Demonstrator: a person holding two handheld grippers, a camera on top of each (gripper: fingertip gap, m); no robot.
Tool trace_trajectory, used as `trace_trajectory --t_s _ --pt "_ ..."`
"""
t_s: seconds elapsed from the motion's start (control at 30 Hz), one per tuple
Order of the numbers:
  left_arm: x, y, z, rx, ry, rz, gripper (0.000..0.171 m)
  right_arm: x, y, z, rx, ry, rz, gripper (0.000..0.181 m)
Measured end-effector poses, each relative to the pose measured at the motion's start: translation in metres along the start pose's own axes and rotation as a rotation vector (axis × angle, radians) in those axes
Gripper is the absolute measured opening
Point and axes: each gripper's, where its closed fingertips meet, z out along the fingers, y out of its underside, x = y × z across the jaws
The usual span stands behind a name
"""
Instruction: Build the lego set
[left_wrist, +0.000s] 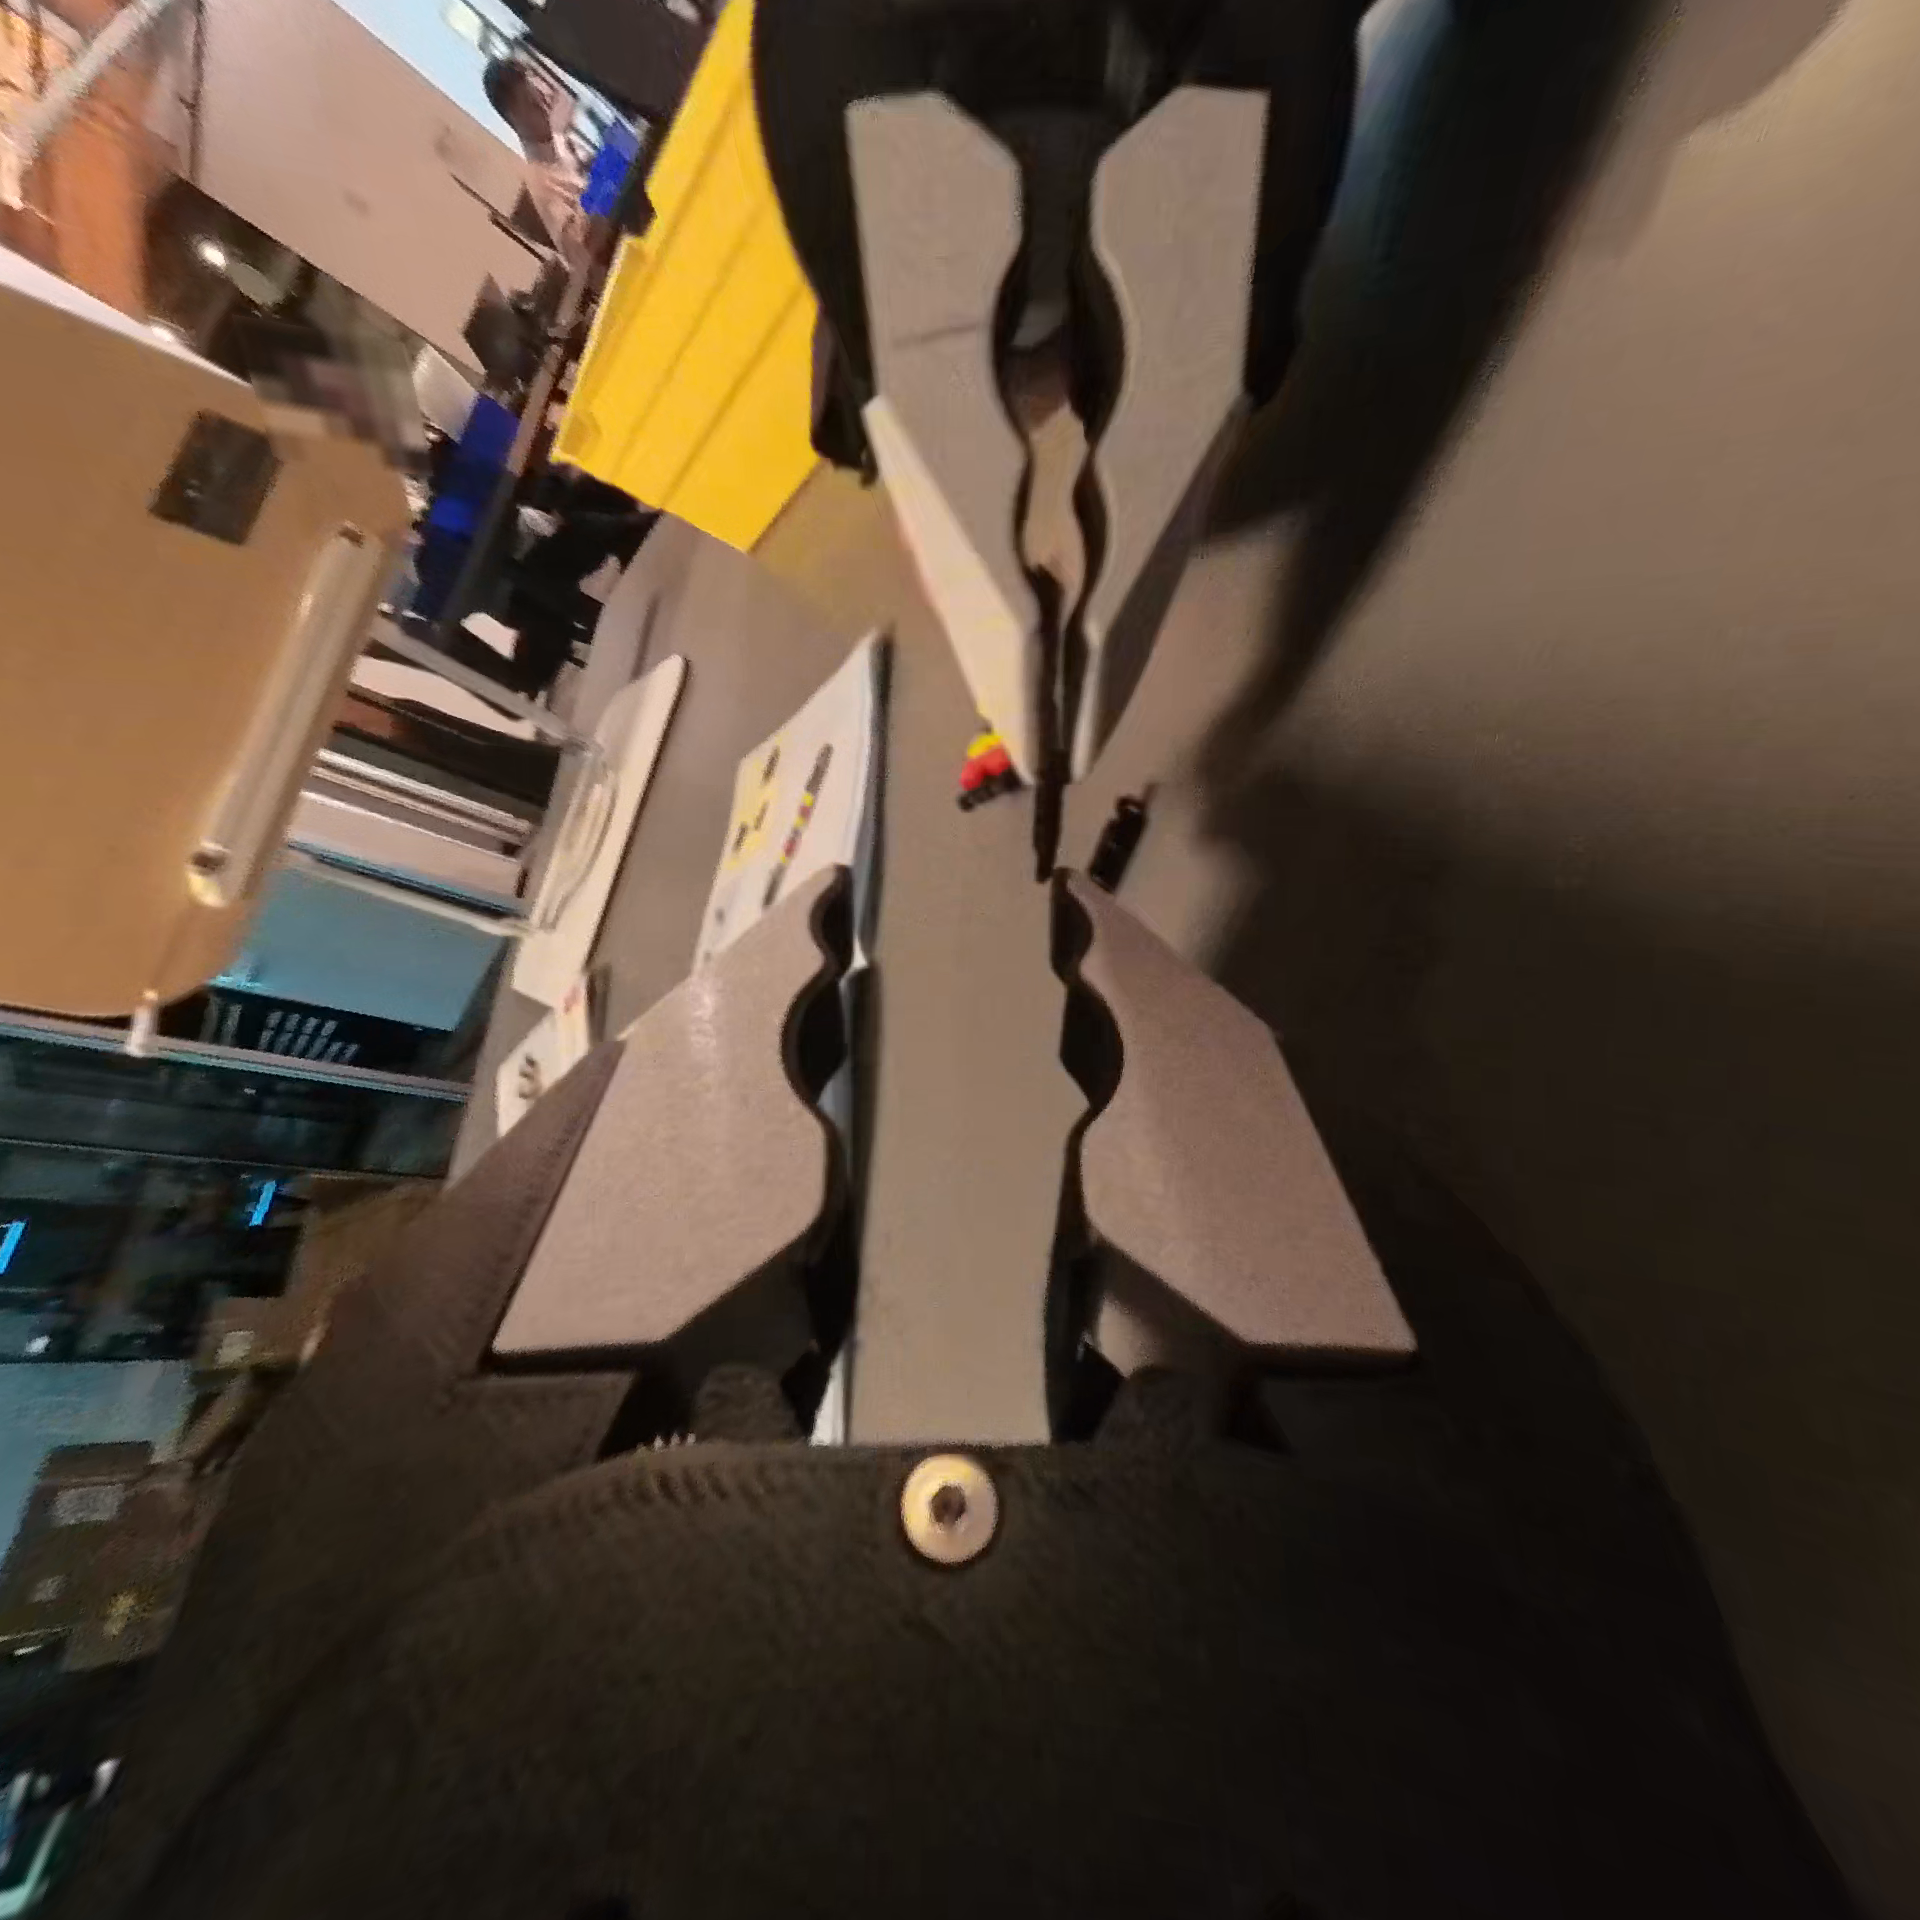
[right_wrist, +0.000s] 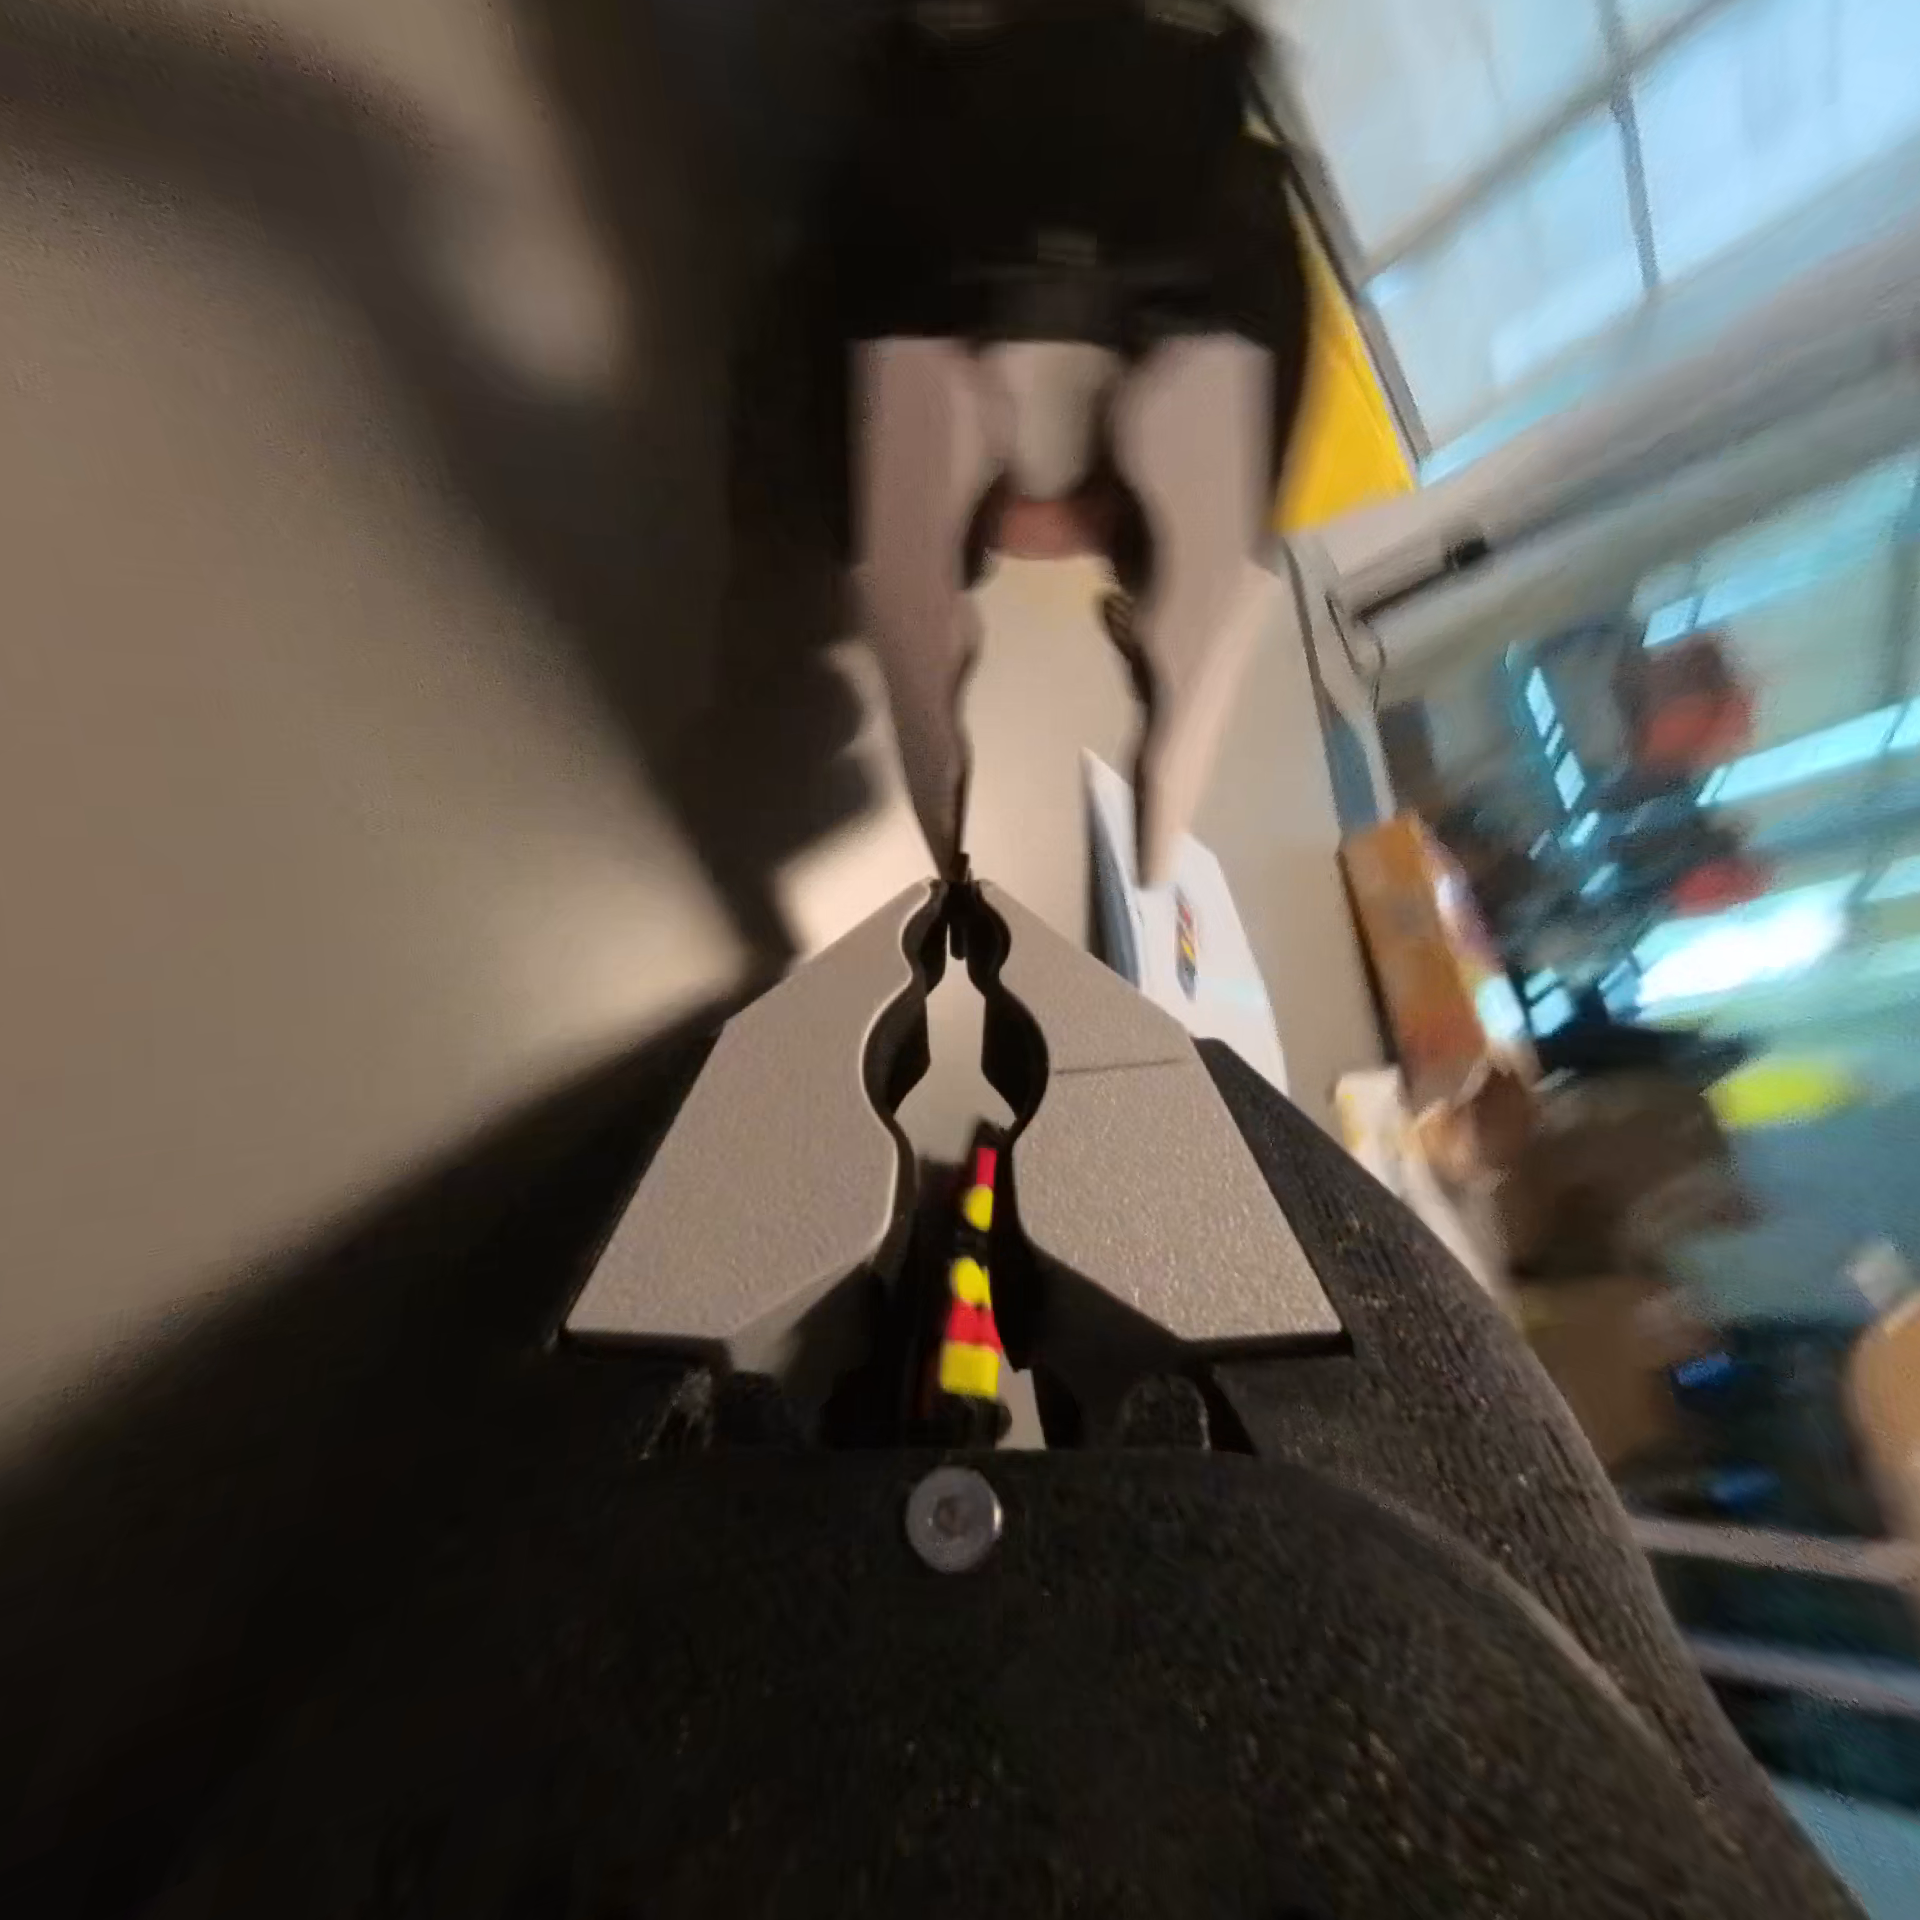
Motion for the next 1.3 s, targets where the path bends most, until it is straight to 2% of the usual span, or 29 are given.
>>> trace_trajectory --t_s 0.07,0.17,0.33,0.43,0.5,0.67,0.87,1.0,1.07,1.3 --pt "0.010 0.007 -0.006 -0.023 0.050 -0.026 0.040 -0.015 -0.004 0.005 -0.013 -0.046 -0.086 0.000" --pt "0.016 0.017 -0.013 -0.057 0.081 -0.027 0.037 -0.027 -0.004 0.008 -0.018 -0.113 -0.077 0.001" --pt "0.017 0.017 -0.015 -0.047 0.138 -0.102 0.035 -0.033 0.000 0.009 -0.021 -0.191 0.053 0.007" --pt "0.016 0.022 -0.014 -0.047 0.152 -0.159 0.033 -0.029 -0.001 0.002 -0.011 -0.230 0.177 0.028" --pt "0.014 0.025 -0.014 -0.048 0.154 -0.194 0.032 -0.020 0.005 -0.003 -0.030 -0.228 0.301 0.033" --pt "0.000 0.033 -0.012 -0.048 0.102 -0.287 0.030 -0.010 0.025 -0.002 -0.129 -0.240 0.624 0.025" --pt "-0.011 0.037 -0.011 -0.048 0.061 -0.352 0.026 -0.022 0.035 0.002 -0.238 -0.273 0.713 0.016" --pt "-0.012 0.032 -0.012 -0.023 0.073 -0.392 0.024 -0.018 0.039 0.005 -0.287 -0.209 0.654 0.000" --pt "-0.011 0.029 -0.012 -0.007 0.089 -0.422 0.022 -0.017 0.040 0.006 -0.299 -0.188 0.571 0.000" --pt "0.010 0.003 -0.010 0.043 0.289 -0.616 0.026 0.006 0.028 0.009 -0.275 0.047 0.057 0.000"
